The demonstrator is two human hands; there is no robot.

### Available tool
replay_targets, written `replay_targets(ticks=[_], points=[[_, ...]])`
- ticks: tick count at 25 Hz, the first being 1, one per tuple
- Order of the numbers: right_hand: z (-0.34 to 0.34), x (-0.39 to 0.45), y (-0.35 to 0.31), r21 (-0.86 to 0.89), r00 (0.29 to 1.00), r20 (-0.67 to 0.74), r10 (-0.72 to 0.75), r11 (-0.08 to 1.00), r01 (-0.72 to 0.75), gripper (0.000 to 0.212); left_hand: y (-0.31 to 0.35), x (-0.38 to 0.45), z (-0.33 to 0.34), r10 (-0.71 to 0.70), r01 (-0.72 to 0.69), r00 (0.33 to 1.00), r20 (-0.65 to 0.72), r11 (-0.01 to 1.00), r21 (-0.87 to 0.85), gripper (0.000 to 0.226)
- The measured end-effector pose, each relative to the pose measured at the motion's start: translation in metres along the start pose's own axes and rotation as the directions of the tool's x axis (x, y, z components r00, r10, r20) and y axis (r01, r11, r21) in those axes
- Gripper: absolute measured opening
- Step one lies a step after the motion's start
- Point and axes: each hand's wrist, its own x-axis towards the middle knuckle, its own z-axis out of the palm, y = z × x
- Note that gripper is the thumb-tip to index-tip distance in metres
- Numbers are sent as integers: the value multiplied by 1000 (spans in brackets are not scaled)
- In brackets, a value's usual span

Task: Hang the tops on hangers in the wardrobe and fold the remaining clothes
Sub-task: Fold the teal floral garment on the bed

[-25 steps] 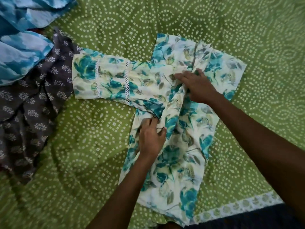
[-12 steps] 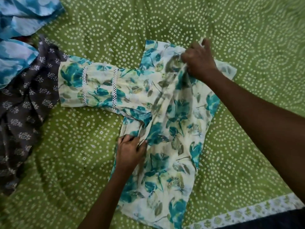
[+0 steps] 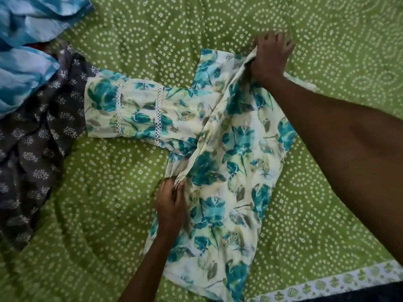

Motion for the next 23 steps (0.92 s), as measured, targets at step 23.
replay_targets(ticks=[23], points=[[74, -223, 25, 849, 838, 165, 521, 356, -389, 6, 40, 38, -7, 3, 0, 1000, -12, 969, 245, 21]])
